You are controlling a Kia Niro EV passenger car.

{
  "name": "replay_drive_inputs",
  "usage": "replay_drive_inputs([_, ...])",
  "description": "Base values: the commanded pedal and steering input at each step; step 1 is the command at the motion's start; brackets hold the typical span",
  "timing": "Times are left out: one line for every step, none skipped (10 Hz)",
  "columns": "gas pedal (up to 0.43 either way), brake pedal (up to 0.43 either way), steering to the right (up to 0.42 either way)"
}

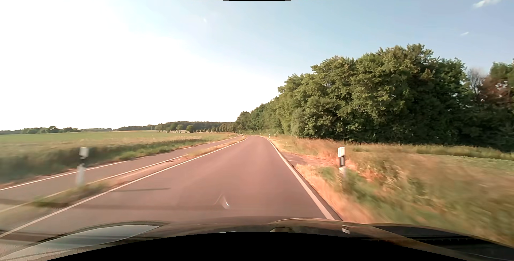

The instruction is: Follow the waypoints while adhering to traffic rules and regulations

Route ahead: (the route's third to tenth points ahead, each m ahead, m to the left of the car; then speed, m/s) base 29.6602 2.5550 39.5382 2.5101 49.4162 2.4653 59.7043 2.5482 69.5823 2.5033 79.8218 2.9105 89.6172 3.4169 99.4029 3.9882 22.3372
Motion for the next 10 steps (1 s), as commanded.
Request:
replay_drive_inputs([0.197, 0.0, 0.0])
replay_drive_inputs([0.209, 0.0, 0.0])
replay_drive_inputs([0.24, 0.0, 0.0])
replay_drive_inputs([0.248, 0.0, 0.0])
replay_drive_inputs([0.248, 0.0, 0.0])
replay_drive_inputs([0.248, 0.0, -0.001])
replay_drive_inputs([0.248, 0.0, -0.002])
replay_drive_inputs([0.248, 0.0, -0.002])
replay_drive_inputs([0.248, 0.0, -0.002])
replay_drive_inputs([0.248, 0.0, -0.001])
